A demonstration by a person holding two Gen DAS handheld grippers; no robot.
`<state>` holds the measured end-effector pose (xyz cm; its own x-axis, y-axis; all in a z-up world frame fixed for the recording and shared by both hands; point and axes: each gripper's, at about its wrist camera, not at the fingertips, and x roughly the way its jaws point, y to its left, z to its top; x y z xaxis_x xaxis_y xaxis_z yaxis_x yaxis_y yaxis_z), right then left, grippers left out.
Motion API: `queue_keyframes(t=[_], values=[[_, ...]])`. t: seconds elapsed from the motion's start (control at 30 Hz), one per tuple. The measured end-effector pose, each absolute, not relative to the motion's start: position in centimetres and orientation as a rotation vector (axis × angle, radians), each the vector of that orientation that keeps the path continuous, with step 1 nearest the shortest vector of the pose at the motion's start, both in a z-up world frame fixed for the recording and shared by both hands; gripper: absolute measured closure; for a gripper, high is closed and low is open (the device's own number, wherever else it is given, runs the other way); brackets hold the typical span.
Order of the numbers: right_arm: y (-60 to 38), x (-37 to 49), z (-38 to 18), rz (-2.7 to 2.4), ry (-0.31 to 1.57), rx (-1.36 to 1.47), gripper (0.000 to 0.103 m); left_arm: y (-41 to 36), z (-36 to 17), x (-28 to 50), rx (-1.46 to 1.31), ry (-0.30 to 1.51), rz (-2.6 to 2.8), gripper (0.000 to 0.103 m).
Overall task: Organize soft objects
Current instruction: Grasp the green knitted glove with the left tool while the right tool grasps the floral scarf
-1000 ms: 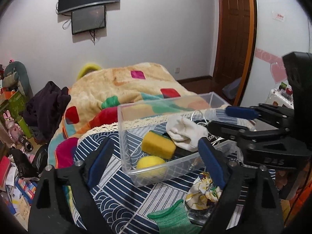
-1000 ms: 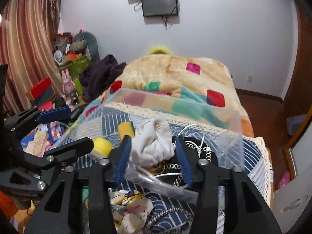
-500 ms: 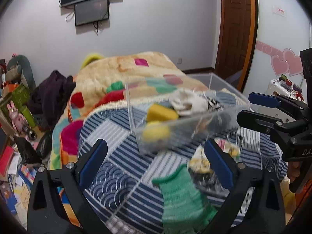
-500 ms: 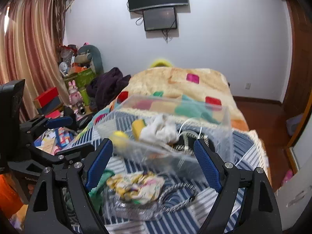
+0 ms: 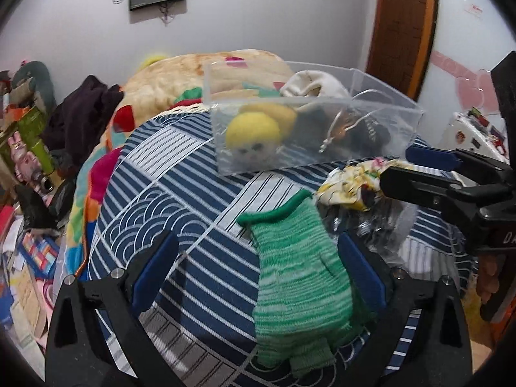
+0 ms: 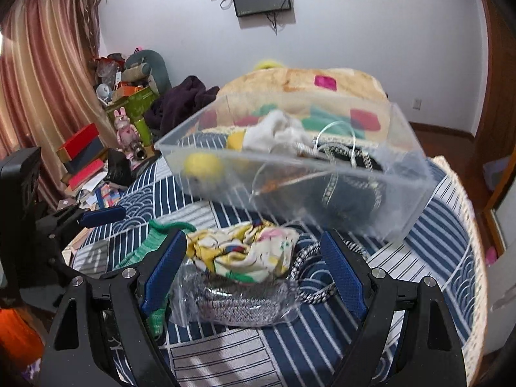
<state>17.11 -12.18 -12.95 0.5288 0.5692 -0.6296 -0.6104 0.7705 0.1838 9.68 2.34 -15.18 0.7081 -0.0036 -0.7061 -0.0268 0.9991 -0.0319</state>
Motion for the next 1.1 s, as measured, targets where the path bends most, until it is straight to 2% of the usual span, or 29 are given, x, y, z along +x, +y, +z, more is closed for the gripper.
queue_keyframes(t=[0.07, 0.13, 0.2, 0.27, 0.43, 0.5, 0.63, 0.7, 1.1], values=[[-12.1, 17.0, -13.2, 0.698, 0.728, -0.068, 0.020, 2.2, -15.6, 9.4, -0.044, 0.784, 0.021, 0.003], [-12.1, 16.8, -13.3, 0.692, 0.719, -0.078, 0.021, 2.1, -15.9, 9.4, -0.049, 0.782, 0.020, 0.008], [-12.0, 16.7, -13.3, 0.697, 0.717, -0.085, 0.021, 2.4, -15.8, 9.5, -0.067, 0.789, -0.003, 0.019], [-11.9, 16.6, -13.3, 0.700, 0.713, -0.094, 0.027, 2.5, -15.8, 9.6, -0.087, 0.796, -0.023, 0.026], [-11.6, 16.9, -14.1, 0.729, 0.757, -0.087, 0.055, 2.3, -15.6, 9.7, -0.096, 0.798, -0.065, 0.049], [-11.5, 16.7, -14.2, 0.728, 0.759, -0.094, 0.061, 2.2, -15.5, 9.7, -0.095, 0.799, -0.072, 0.067], [-11.5, 16.7, -14.2, 0.728, 0.753, -0.107, 0.077, 2.2, -15.0, 9.7, -0.098, 0.794, -0.075, 0.081], [-11.7, 16.6, -14.0, 0.732, 0.744, -0.099, 0.080, 2.5, -14.8, 9.8, -0.098, 0.786, -0.073, 0.089], [-13.6, 16.0, -11.0, 0.717, 0.637, -0.066, 0.082, 3.4, -10.7, 10.2, -0.094, 0.672, -0.066, 0.091]])
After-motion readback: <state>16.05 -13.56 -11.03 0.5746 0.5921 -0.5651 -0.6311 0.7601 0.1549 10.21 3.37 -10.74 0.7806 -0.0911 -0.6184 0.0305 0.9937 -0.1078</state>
